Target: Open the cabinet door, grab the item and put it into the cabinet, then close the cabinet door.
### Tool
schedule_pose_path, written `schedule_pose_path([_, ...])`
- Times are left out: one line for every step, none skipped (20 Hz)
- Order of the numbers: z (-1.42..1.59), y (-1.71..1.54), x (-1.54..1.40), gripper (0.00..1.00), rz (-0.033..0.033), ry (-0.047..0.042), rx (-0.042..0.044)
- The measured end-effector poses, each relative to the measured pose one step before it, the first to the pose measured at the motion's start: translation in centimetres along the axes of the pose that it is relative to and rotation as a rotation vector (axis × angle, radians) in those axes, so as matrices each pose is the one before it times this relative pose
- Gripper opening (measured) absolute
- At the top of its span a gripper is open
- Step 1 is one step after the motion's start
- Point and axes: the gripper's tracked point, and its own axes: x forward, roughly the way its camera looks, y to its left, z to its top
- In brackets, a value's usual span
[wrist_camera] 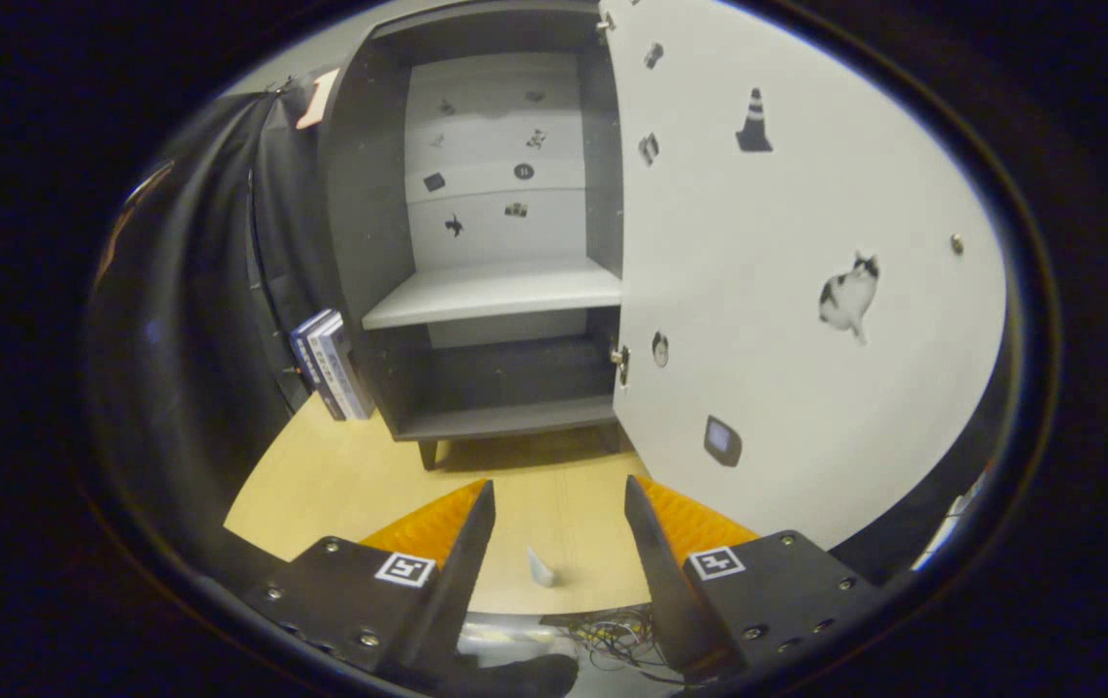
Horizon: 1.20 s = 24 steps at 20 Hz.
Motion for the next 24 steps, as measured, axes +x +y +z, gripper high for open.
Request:
schedule_pose_path([-1.332, 0.309, 0.862, 0.80, 0.01428, 0.03345, -0.01303])
schedule_pose_path([-1.367, 0.405, 0.684, 0.80, 0.01724, 0.03398, -0.00953])
schedule_pose_path([-1.325, 0.482, 0.906, 0.80, 0.01829, 0.03401, -0.00682])
schedule_pose_path([-1.251, 0.356, 0.950, 0.80, 0.01334, 0.03187, -0.00562])
schedule_pose_path([-1.242, 0.390, 1.000, 0.81, 0.01619, 0.03112, -0.00919])
schedule_pose_path([-1.180, 0.145, 0.982, 0.81, 0.00714, 0.02742, -0.01096])
schedule_pose_path([-1.012, 0.049, 1.020, 0.81, 0.00445, 0.02730, -0.01093])
schedule_pose_path([-0.945, 0.092, 0.916, 0.81, 0.00766, 0.02582, -0.00697])
schedule_pose_path([-0.852, 0.207, 0.827, 0.81, 0.01061, 0.02544, -0.00359])
schedule_pose_path([-0.617, 0.112, 0.791, 0.81, 0.00773, 0.01878, -0.00666])
schedule_pose_path([-0.611, 0.023, 0.697, 0.81, 0.00572, 0.01863, -0.00669])
schedule_pose_path([-0.569, 0.091, 0.518, 0.81, 0.00797, 0.01589, -0.00784])
schedule_pose_path([-0.399, -0.010, 0.505, 0.81, 0.00519, 0.01314, -0.00850])
schedule_pose_path([-0.304, -0.057, 0.625, 0.81, 0.00426, 0.01049, -0.00812])
schedule_pose_path([-0.245, 0.003, 0.533, 0.81, 0.00451, 0.01134, -0.00528])
schedule_pose_path([-0.285, -0.047, 0.467, 0.81, 0.00466, 0.01129, -0.00282])
schedule_pose_path([-0.257, 0.010, 0.437, 0.81, 0.00747, 0.01065, 0.00059])
schedule_pose_path([-0.063, 0.061, 0.473, 0.81, 0.00991, 0.00671, 0.00290])
schedule_pose_path([-0.069, -0.018, 0.432, 0.82, 0.00721, 0.00708, 0.00107])
schedule_pose_path([-0.113, -0.034, 0.455, 0.81, 0.00467, 0.00782, -0.00193])
schedule_pose_path([-0.147, 0.045, 0.399, 0.81, 0.00270, 0.00856, -0.00167])
schedule_pose_path([-0.268, 0.119, 0.260, 0.81, 0.00664, 0.00976, -0.00011])
schedule_pose_path([-0.098, -0.013, 0.593, 0.81, 0.00053, 0.00683, 0.00343])
schedule_pose_path([-0.047, -0.006, 0.380, 0.81, 0.00626, 0.00698, 0.00660])
